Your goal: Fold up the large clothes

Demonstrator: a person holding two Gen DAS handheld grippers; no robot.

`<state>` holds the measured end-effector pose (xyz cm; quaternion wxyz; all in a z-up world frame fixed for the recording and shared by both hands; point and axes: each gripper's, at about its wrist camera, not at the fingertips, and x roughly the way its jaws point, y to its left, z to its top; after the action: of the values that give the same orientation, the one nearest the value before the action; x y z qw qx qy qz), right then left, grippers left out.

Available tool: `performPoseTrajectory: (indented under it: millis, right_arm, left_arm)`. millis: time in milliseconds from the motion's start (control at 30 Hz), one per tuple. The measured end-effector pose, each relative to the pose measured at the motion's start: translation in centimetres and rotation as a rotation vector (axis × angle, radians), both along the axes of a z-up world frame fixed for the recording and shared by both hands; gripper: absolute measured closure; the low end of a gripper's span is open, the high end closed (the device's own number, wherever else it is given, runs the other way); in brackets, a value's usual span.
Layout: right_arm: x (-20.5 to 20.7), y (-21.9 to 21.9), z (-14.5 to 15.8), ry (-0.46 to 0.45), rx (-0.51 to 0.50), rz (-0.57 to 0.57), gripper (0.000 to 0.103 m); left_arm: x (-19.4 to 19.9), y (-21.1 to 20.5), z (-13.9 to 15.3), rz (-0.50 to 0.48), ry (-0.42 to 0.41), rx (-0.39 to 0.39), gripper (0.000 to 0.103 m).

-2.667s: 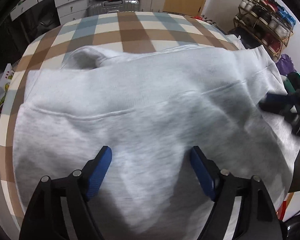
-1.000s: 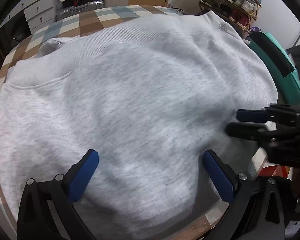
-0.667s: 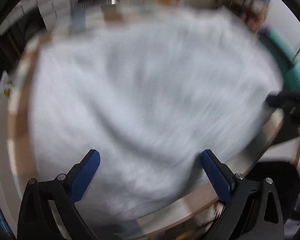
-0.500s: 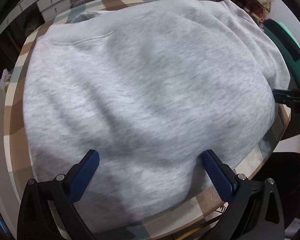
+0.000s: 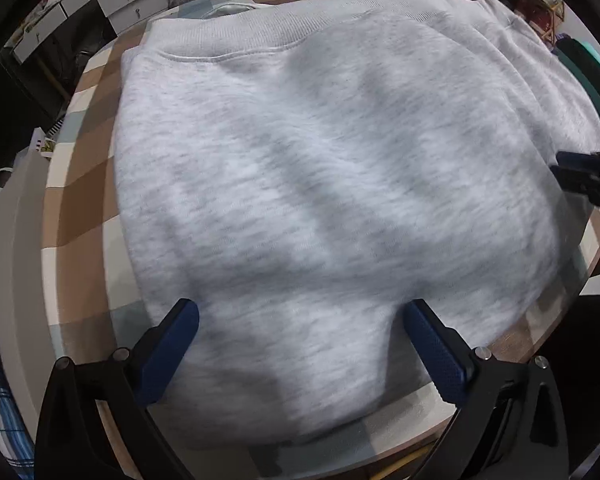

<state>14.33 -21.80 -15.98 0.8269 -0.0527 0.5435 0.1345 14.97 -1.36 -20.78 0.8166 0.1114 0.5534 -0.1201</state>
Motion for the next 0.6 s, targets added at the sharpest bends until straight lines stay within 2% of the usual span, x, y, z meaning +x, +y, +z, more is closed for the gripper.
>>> performPoseTrajectory:
  millis: [67, 167, 233, 267, 333, 367, 400, 467, 533, 600]
  right_arm:
    - [0.2, -0.4, -0.1, -0.025, 0.020, -0.012, 0.062]
    - [0.7, -2.4, 1.6, 0.011, 0.078, 0.002, 0.065]
    - [0.7, -5.7, 3.4, -0.050, 0.070, -0.054, 0.064]
    - [1.0, -7.4, 3.9, -0.069, 0.054, -0.091, 0.062]
    - [1.1, -10.3, 3.3, -0.057, 0.004, -0.152, 0.062]
    - [1.4, -12.2, 2.5, -0.040, -0.020, -0.196, 0.062]
    - [1.7, -13.0, 1.6, -0.016, -0.032, -0.222, 0.062]
    - [1.7, -14.5, -0.9, 0.066, 0.005, -0.248, 0.063]
    - [0.4, -15.0, -1.5, 0.004, 0.028, -0.244, 0.062]
    - [-0.3, -14.5, -0.8, 0.015, -0.027, -0.219, 0.062]
  left_arm:
    - [-0.5, 0.5, 0.7, 0.009, 0.008, 0.005, 0.004]
    - [-1.6, 1.1, 4.3, -0.005, -0.057, -0.126, 0.004]
    - [-2.3, 1.1, 4.7, -0.053, -0.064, -0.154, 0.004]
    - [-2.0, 1.0, 3.8, -0.067, -0.023, -0.153, 0.004]
    - [-1.6, 1.1, 1.1, -0.061, 0.072, -0.115, 0.004]
    - [-1.4, 1.5, 0.4, -0.060, 0.078, -0.086, 0.004]
    - [-1.6, 1.2, -0.1, -0.076, 0.052, -0.024, 0.004]
    - [-1.7, 1.0, 0.1, -0.068, 0.044, -0.014, 0.004]
    - [-1.8, 1.1, 0.5, -0.034, 0.053, -0.023, 0.004]
    - [-2.1, 1.2, 2.6, -0.015, 0.005, -0.053, 0.004]
